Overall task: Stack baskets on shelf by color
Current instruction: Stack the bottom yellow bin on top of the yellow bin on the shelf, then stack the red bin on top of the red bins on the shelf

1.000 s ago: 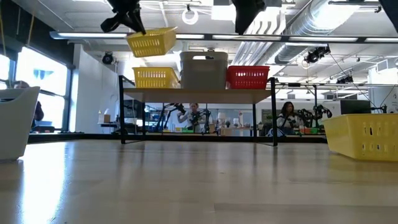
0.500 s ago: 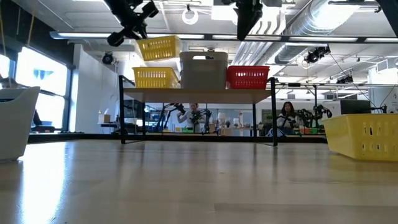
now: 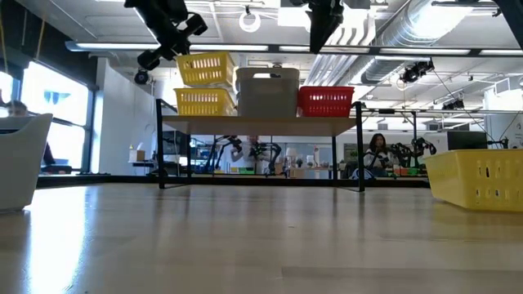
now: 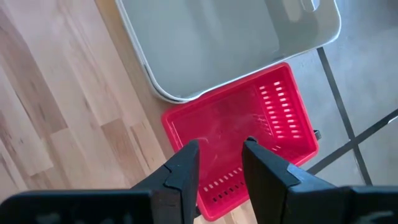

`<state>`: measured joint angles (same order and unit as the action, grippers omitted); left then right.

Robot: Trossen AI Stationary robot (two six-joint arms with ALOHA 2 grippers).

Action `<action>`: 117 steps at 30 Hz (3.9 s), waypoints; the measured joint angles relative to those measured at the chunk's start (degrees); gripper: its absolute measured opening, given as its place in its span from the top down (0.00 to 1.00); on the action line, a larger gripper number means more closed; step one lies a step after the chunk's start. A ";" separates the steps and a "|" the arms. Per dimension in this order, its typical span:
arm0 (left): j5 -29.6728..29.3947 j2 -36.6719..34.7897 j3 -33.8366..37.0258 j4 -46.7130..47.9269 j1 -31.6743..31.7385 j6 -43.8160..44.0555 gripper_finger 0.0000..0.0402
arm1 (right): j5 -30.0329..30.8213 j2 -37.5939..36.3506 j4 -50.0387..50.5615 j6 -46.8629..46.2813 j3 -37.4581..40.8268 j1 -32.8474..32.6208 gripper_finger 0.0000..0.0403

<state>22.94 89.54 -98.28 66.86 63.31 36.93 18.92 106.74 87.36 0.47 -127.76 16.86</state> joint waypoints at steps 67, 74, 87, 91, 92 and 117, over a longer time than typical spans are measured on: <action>-18.49 1.34 -9.44 4.50 -11.99 -37.84 0.82 | -7.63 -0.17 2.64 -16.94 8.81 -11.50 0.73; -17.65 -0.54 -9.44 7.77 -13.08 -40.57 0.82 | -10.89 -0.17 2.66 -26.37 15.31 -18.08 0.73; -11.20 -3.04 -9.42 10.25 -16.35 -45.25 0.82 | -20.17 -0.24 2.66 -33.67 25.60 -31.90 0.73; -11.25 -3.90 -9.40 10.90 -17.46 -44.54 0.82 | -23.01 -0.55 2.67 -34.10 29.20 -36.36 0.73; -11.27 -4.18 -9.40 10.88 -17.79 -43.81 0.82 | -23.65 -0.90 2.61 -34.28 30.07 -37.59 0.73; -13.66 -4.76 -9.40 9.51 -37.23 -23.38 0.82 | -28.57 -12.90 -27.09 -48.42 51.89 -69.87 0.73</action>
<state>9.27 84.78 -107.68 76.36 26.08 13.55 -9.66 93.84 60.27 -47.95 -75.87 -53.00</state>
